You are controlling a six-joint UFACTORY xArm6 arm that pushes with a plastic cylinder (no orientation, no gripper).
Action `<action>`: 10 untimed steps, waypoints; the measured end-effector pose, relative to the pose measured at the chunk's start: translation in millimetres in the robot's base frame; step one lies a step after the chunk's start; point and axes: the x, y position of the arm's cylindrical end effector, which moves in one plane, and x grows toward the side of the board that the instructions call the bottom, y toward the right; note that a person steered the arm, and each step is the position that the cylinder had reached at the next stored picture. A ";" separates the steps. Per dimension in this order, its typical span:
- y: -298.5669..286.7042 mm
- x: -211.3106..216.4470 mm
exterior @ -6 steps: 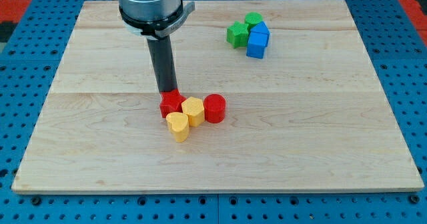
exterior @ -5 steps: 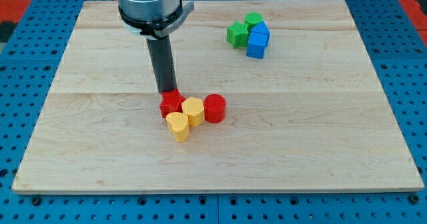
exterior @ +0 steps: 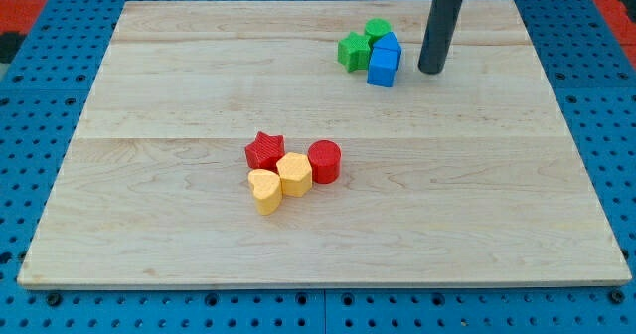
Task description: Push the blue triangle towards the top left side of the board
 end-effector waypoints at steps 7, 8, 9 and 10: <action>-239.3 -86.5; -253.9 -104.1; -240.5 -116.9; -247.7 -122.6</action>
